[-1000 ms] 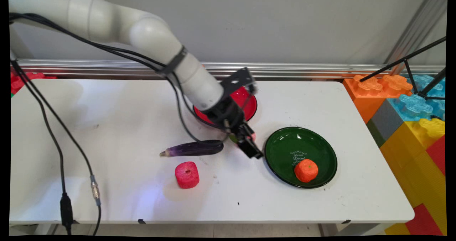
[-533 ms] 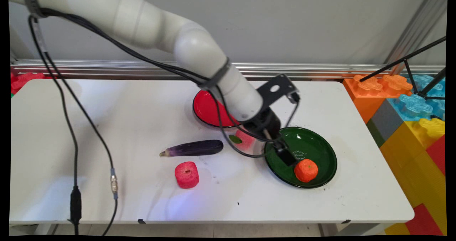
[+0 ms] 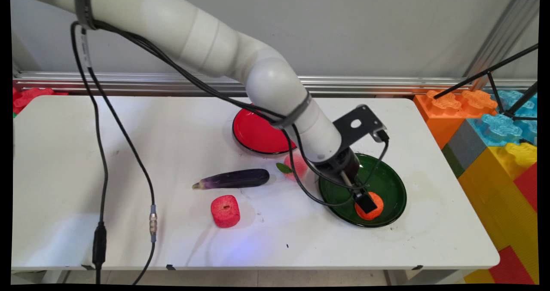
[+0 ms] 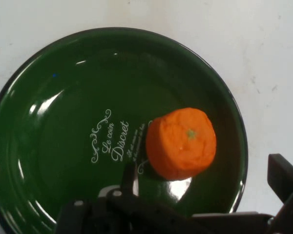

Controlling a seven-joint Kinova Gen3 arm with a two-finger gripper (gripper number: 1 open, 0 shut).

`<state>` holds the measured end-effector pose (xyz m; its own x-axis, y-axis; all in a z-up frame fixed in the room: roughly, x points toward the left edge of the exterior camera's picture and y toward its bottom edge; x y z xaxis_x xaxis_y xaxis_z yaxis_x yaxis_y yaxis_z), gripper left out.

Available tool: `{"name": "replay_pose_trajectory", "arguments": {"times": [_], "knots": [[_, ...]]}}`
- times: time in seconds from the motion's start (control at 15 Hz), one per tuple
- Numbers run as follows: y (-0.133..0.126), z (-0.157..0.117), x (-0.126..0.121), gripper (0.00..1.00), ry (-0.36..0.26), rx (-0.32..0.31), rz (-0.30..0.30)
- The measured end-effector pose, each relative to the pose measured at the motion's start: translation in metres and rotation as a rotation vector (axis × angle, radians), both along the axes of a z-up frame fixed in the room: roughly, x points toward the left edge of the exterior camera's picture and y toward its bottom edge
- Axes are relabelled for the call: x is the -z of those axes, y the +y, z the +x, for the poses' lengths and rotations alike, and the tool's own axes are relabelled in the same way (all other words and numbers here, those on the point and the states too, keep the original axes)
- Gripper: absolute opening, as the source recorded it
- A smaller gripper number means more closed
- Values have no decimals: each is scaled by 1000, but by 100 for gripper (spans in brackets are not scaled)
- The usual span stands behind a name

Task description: Pick up the mandarin from the green plate

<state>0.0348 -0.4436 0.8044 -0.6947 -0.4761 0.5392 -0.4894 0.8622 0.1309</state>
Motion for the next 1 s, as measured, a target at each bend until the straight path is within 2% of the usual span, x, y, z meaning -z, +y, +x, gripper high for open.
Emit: {"name": "replay_pose_trajectory", "arguments": {"times": [1.0], "knots": [[-2, -30, 46, 100, -6, -60, -4]]}}
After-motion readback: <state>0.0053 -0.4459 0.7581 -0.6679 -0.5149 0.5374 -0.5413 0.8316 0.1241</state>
